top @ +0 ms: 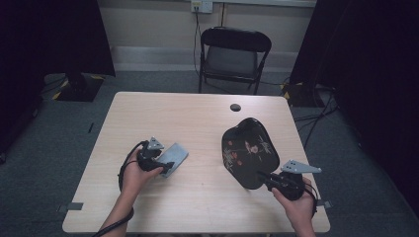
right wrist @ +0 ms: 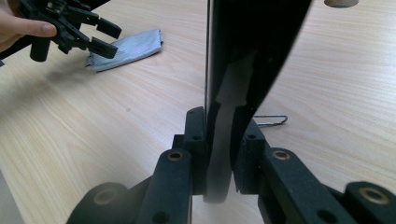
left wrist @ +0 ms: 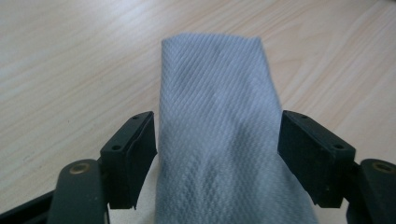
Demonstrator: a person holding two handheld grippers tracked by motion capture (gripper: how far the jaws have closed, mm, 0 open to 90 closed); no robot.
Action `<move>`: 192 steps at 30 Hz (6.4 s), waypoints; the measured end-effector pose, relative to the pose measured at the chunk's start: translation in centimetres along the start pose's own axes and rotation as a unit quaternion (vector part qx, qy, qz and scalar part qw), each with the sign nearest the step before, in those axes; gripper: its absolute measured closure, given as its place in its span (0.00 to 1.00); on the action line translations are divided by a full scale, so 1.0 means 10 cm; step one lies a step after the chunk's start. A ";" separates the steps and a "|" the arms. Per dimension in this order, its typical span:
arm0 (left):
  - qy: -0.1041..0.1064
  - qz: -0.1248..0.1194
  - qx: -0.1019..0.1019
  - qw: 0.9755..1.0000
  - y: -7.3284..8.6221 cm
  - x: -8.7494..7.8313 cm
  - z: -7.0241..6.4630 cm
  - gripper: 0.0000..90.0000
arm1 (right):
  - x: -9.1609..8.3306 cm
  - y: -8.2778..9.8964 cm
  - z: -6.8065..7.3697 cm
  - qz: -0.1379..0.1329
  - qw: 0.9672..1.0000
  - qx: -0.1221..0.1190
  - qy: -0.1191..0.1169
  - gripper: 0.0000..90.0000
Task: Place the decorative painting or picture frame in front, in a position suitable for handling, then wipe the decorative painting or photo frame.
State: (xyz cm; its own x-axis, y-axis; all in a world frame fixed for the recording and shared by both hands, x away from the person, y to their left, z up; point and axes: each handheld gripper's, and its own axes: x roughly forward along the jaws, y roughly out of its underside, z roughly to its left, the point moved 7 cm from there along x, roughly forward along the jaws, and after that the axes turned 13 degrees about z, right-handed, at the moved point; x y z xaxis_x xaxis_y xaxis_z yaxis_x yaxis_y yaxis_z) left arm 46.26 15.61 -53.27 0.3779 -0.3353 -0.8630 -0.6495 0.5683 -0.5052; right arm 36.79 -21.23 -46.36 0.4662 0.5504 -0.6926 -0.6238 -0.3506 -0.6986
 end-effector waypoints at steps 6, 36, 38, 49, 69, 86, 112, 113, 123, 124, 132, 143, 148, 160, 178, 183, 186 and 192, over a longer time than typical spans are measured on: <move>0.016 -0.009 -0.018 1.000 0.06 0.07 -0.02 0.32 | 0.01 0.00 0.01 0.000 1.000 0.001 0.001 0.87; 0.009 -0.014 0.017 1.000 -0.01 0.08 -0.12 0.31 | 0.01 0.01 0.01 0.004 1.000 -0.003 0.007 0.87; -0.001 -0.011 0.032 0.999 0.00 0.08 -0.12 0.31 | 0.01 0.01 0.01 0.005 1.000 -0.003 0.007 0.87; -0.021 -0.009 0.023 0.999 0.02 0.05 -0.12 0.51 | 0.01 0.01 0.00 0.003 1.000 0.001 0.004 0.88; 0.025 0.007 0.016 1.000 0.13 -0.08 -0.30 0.87 | 0.03 0.00 0.02 0.005 1.000 -0.002 0.001 0.88; 0.004 0.001 -0.003 1.000 0.20 -0.17 -0.27 0.47 | 0.03 0.00 0.02 0.005 1.000 -0.003 0.001 0.87; 0.073 0.021 -0.001 0.997 0.04 -0.22 -0.57 0.89 | 0.03 0.00 0.01 0.001 1.000 0.000 -0.002 0.88; 0.077 0.025 0.000 0.997 0.01 -0.25 -0.58 0.89 | 0.03 0.00 0.01 0.002 1.000 0.000 -0.002 0.88; 0.074 0.042 0.001 0.996 -0.03 -0.15 -0.59 0.88 | 0.03 0.00 0.02 0.002 1.000 0.000 -0.001 0.88; 0.073 0.046 0.003 0.996 -0.01 -0.13 -0.59 0.88 | 0.03 0.00 0.02 0.002 1.000 -0.002 -0.001 0.88; 0.049 0.082 0.030 0.995 0.02 -0.10 -0.57 0.79 | 0.03 0.00 0.02 0.002 1.000 -0.002 0.000 0.88; 0.028 0.145 0.042 0.988 0.01 -0.08 -0.58 0.74 | 0.03 0.00 0.02 0.002 1.000 -0.002 0.001 0.88; 0.031 0.162 0.049 0.985 -0.01 -0.08 -0.64 0.88 | 0.03 0.00 0.02 0.001 1.000 -0.002 0.002 0.88; 0.094 0.107 0.024 0.990 -0.25 -0.35 -0.70 0.89 | 0.03 0.00 0.02 0.002 1.000 0.001 -0.001 0.88; 0.074 -0.012 0.076 0.994 -1.29 -1.11 -1.02 0.89 | 0.03 0.00 0.02 0.003 1.000 0.000 0.000 0.88; 0.077 -0.011 0.092 0.993 -1.44 -1.03 -1.15 0.89 | 0.03 0.00 0.02 0.005 1.000 0.000 0.000 0.88; 0.075 -0.006 0.093 0.993 -1.47 -0.91 -1.20 0.89 | 0.03 0.00 0.02 0.005 1.000 0.000 0.001 0.88; 0.083 0.010 0.091 0.992 -1.42 -0.63 -1.25 0.89 | 0.03 -0.01 0.02 0.006 1.000 -0.001 0.002 0.88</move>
State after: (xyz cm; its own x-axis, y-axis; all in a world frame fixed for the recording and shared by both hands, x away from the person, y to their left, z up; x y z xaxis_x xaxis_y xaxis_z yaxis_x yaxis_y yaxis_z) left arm 44.88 0.26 -40.60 0.2432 -0.4329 -0.8680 -0.5206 0.6968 -0.4934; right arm 36.85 -20.87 -46.52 0.4614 0.5432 -0.7015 -0.6278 -0.3587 -0.6908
